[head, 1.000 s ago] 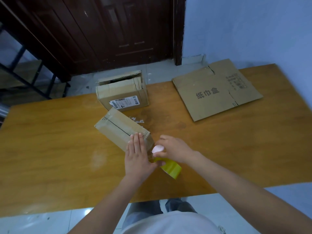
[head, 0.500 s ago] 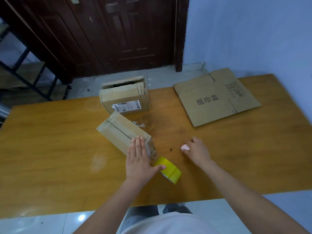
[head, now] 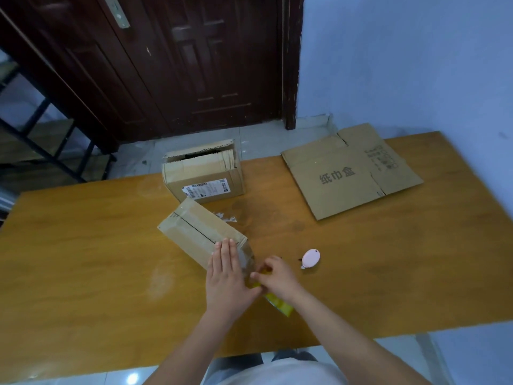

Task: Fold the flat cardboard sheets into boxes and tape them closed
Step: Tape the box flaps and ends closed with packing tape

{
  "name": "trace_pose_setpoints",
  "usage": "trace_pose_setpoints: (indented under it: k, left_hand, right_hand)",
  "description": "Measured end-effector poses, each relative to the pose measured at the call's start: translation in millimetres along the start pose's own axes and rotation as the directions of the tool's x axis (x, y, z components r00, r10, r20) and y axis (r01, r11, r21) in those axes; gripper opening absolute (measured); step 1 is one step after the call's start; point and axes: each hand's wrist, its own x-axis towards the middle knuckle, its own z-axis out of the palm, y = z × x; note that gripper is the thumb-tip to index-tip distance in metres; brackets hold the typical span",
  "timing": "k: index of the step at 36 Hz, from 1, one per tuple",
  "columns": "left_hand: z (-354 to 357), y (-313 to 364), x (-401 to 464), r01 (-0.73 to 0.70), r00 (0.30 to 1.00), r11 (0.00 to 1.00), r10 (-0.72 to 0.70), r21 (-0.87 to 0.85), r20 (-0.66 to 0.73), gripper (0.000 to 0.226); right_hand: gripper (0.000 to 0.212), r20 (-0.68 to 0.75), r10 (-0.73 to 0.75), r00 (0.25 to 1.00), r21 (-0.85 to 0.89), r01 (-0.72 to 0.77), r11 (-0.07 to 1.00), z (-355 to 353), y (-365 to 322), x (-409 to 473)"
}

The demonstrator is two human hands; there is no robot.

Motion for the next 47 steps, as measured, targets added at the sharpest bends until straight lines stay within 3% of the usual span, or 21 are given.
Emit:
trace_pose_setpoints:
  k: [4,9,13,23,25,30,35,38,41,47]
  left_hand:
    - [-1,-9,0,-0.042,0.997,0.999,0.044,0.034,-0.064,0.105]
    - [-15,-21,12,-0.110,0.963,0.987,0.077,-0.115,-0.258,0.062]
    - [-5,-25,28,-0.134,0.926,0.988,0.099,-0.074,-0.363,0.041]
    - [13,-28,29,-0.132,0.875,0.989,0.146,0.063,-0.461,0.035]
    - [14,-27,28,-0.113,0.887,0.989,0.144,0.095,-0.438,0.038]
    - [13,-26,27,-0.098,0.934,0.987,0.136,0.126,-0.331,0.070]
    - [9,-22,27,-0.086,0.940,0.994,0.101,0.062,-0.325,0.066]
    - [8,-10,31,-0.003,0.949,1.000,0.004,0.003,-0.316,0.055]
    - [-1,15,33,0.151,0.936,0.973,-0.198,-0.176,-0.291,0.046]
    - [-17,52,33,0.392,0.865,0.799,-0.489,-0.456,-0.113,0.032]
  right_hand:
    - [0.025,-0.004,-0.029,1.000,0.035,0.029,0.999,-4,0,-4]
    - [0.022,-0.014,-0.057,0.998,0.076,0.058,0.995,-4,5,-8]
    - [0.027,-0.051,-0.085,0.995,0.125,0.091,0.988,-1,8,-8]
    - [0.027,-0.074,-0.118,0.990,0.240,0.133,0.962,-5,22,-21]
    - [0.027,-0.079,-0.126,0.989,0.245,0.141,0.959,-5,22,-22]
    - [0.026,-0.078,-0.114,0.990,0.234,0.130,0.964,-3,20,-16]
    - [0.028,-0.081,-0.101,0.992,0.243,0.118,0.963,-2,19,-15]
    - [0.028,-0.071,-0.098,0.993,0.238,0.113,0.965,-4,19,-17]
    - [0.023,-0.086,-0.047,0.995,0.294,0.070,0.953,-11,19,-15]
    - [0.012,-0.208,0.071,0.976,0.396,0.017,0.918,-41,24,-8]
